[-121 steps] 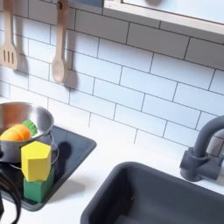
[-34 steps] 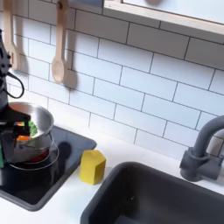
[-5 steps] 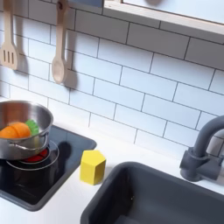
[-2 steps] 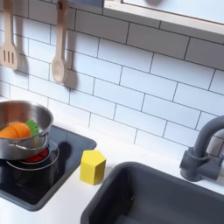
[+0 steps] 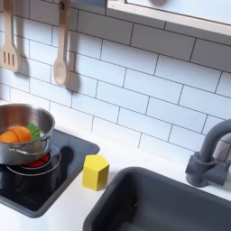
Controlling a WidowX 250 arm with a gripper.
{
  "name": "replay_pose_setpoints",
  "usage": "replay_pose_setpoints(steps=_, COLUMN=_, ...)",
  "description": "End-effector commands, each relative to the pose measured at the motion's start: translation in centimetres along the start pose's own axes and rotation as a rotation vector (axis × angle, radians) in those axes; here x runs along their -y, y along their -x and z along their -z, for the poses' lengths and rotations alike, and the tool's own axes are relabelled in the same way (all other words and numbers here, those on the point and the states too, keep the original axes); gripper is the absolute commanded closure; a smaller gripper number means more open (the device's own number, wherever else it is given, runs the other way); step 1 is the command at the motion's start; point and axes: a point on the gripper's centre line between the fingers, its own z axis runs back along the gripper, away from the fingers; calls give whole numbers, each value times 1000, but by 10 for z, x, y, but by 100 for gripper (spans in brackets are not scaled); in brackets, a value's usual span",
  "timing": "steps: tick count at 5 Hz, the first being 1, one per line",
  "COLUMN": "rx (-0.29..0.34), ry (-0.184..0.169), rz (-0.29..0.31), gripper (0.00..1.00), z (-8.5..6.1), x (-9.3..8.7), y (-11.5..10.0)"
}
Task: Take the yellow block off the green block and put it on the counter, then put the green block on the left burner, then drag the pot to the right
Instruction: 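Put the green block on the left burner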
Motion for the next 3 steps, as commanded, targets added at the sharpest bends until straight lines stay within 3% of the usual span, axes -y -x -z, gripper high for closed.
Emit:
replay_pose_setpoints(steps=1, rx=-9, ry=3, rz=-23, gripper=0, z=-1, x=0, y=3)
replay_pose_setpoints(steps=2, rx=1, ry=30, rz=-41, gripper=0, z=-2, x=6, y=2)
replay_pose_setpoints(steps=3, rx=-4, ry=18, rz=-33, gripper=0, z=-1, x=5, y=1)
